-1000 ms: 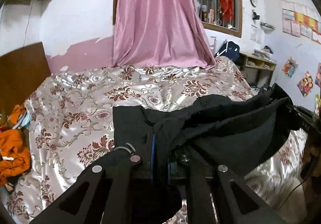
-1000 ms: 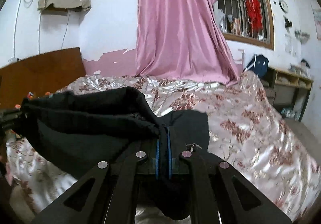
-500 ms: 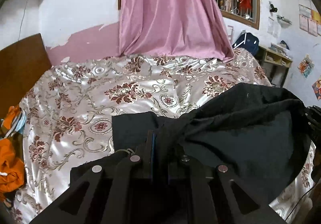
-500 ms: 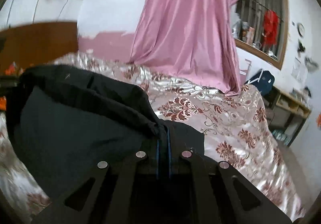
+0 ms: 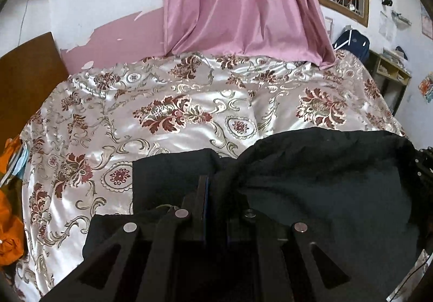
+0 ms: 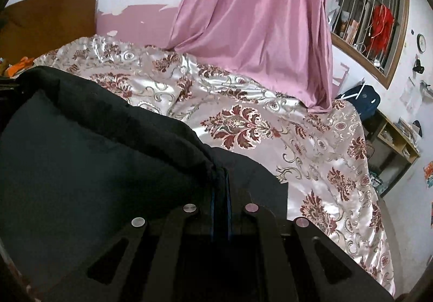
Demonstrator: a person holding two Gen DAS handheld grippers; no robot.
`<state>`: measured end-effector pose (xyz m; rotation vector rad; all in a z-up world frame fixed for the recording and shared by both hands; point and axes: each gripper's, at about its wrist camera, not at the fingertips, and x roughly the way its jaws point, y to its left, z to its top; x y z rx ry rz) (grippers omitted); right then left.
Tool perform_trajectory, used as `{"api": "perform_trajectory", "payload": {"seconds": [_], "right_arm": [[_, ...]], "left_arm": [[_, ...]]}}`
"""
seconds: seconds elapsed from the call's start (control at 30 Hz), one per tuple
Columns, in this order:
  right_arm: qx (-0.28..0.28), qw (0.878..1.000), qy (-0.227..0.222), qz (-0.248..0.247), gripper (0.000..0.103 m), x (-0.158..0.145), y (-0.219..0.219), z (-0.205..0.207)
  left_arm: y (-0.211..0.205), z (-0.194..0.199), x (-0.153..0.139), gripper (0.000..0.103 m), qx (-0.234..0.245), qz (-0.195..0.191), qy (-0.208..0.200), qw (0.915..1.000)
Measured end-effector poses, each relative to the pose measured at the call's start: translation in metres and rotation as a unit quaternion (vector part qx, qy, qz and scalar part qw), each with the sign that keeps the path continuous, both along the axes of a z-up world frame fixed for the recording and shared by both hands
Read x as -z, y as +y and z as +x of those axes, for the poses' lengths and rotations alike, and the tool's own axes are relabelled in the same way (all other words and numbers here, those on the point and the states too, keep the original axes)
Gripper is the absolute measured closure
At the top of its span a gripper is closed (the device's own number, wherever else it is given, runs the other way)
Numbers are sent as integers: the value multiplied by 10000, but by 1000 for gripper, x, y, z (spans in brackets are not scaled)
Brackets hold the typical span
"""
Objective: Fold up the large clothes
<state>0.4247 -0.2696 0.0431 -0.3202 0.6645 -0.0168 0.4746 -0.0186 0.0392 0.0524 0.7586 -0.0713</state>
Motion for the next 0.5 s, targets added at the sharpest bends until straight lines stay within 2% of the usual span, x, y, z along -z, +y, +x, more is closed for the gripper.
{"api": "perform_trajectory", "payload": {"seconds": [0.27,0.43,0.5], "right_arm": [[18,9996,266,-36,98,24,-1,23],[-181,9983,510,201,92,26,-5,33],[-249,9975,598,288,89,21,-7,37]], "left_arm": [[1,11,11,91,-13,1,133,9999],[12,10,-2,88,-223,-602,271,9976],[13,9,-6,88,-218,-633,360,9971]]}}
